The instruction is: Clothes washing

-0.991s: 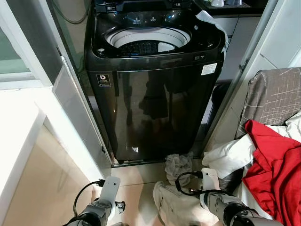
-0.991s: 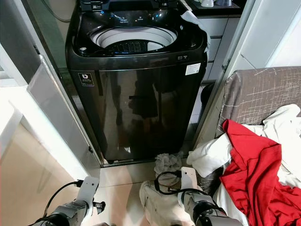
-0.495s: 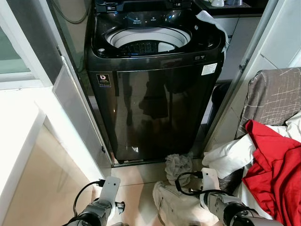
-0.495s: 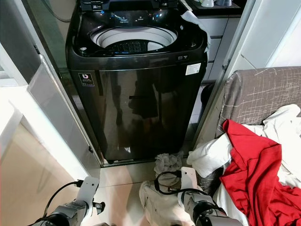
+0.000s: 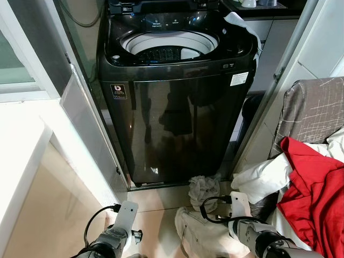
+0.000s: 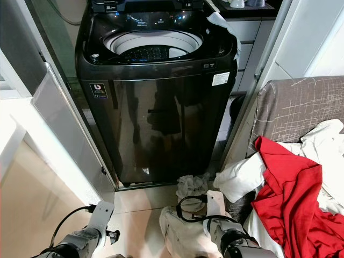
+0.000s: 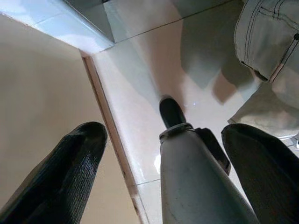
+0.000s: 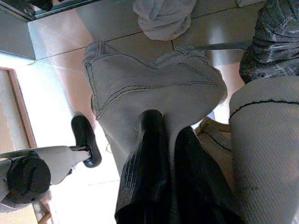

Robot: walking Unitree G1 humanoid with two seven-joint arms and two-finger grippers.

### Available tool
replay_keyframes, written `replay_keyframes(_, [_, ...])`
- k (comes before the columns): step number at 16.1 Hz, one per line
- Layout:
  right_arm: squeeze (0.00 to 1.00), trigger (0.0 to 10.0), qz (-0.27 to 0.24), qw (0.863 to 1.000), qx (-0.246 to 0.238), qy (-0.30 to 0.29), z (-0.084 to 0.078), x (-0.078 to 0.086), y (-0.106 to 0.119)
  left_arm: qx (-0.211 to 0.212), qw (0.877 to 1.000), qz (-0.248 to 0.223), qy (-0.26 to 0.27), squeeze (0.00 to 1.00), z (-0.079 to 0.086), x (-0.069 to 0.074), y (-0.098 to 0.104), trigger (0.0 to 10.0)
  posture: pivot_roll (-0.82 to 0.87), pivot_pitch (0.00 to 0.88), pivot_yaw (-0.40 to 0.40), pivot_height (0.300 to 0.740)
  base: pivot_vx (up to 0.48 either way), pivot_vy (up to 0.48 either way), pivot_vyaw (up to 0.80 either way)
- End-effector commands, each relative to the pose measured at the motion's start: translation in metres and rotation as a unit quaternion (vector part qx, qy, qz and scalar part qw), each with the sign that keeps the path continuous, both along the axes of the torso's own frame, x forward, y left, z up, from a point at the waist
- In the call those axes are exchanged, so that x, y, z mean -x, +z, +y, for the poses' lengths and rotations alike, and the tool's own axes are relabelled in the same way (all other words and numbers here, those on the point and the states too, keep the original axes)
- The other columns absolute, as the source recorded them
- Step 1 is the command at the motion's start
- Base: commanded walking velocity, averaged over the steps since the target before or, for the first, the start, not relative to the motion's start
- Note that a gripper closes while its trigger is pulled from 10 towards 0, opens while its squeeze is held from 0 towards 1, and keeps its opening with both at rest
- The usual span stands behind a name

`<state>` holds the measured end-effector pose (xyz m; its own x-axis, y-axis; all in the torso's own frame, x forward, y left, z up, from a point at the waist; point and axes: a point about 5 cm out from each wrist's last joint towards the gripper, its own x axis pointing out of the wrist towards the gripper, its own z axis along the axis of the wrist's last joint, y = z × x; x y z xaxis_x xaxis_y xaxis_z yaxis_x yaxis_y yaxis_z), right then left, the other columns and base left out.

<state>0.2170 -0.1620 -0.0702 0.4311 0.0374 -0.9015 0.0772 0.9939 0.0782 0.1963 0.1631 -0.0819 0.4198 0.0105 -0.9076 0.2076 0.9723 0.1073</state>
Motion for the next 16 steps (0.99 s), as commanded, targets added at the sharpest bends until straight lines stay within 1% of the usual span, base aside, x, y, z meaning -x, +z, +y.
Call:
replay_keyframes(1, [0.00, 10.0, -0.016, 1.000, 0.007, 0.008, -0.0017, -0.0065, 0.0039, -0.010, 1.000, 0.002, -0.011, 0.00, 0.0018, 0.0007, -0.0003, 10.0, -0.19, 0.000, 0.026, 0.740, 0.000, 0.000, 0.00])
replay_keyframes(7, [0.00, 10.0, -0.015, 1.000, 0.008, 0.009, -0.0025, -0.0056, 0.0034, -0.014, 1.000, 0.002, -0.022, 0.00, 0.0010, 0.0014, -0.0007, 10.0, -0.20, 0.000, 0.028, 0.740, 0.000, 0.000, 0.00])
replay_keyframes(12, [0.00, 10.0, -0.014, 1.000, 0.012, 0.010, -0.0057, -0.0055, 0.0036, -0.014, 1.000, 0.004, -0.021, 0.00, -0.0018, 0.0033, -0.0019, 10.0, -0.21, 0.000, 0.023, 0.740, 0.000, 0.000, 0.00])
replay_keyframes(16, [0.00, 10.0, -0.015, 1.000, 0.010, 0.008, -0.0050, -0.0052, 0.0033, -0.023, 0.999, 0.013, -0.027, 0.00, 0.0007, 0.0071, -0.0036, 10.0, -0.23, 0.000, 0.042, 0.740, 0.000, 0.000, 0.00])
